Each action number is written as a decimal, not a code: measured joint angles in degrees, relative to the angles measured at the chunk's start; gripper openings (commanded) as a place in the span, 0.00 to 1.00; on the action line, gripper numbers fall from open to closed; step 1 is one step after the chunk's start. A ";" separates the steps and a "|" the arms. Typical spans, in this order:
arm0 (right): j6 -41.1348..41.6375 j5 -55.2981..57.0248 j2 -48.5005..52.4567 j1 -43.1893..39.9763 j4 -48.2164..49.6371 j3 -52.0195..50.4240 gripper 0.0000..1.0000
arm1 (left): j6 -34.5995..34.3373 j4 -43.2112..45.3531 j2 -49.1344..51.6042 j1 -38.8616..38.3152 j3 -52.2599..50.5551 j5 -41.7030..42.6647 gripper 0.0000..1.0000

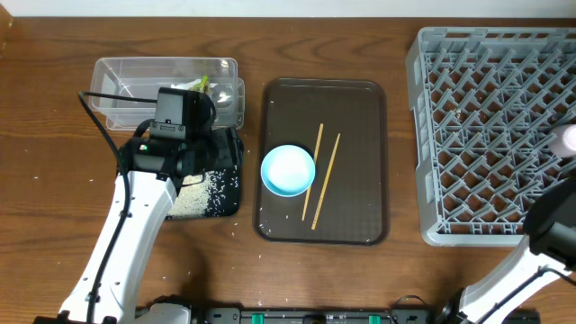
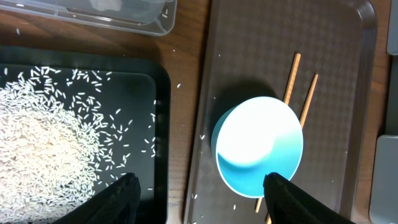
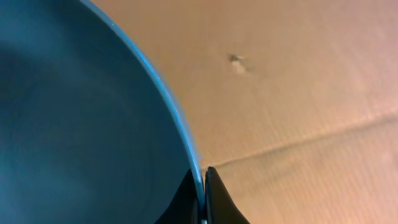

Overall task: Sort waste into correct bins and load items into the dishwasher rack
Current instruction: 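Carry the blue plate right and stand it in the dish rack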

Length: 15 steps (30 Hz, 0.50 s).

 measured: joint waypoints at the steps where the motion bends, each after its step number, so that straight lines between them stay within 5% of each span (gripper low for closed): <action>1: -1.73 -0.55 0.66 -0.13 0.59 -0.07 0.01 | -0.15 0.00 0.00 0.00 0.00 0.00 0.67; 15: -12.02 -3.76 7.15 -0.13 5.42 -0.09 0.01 | -0.39 0.02 0.00 0.00 0.00 0.00 0.67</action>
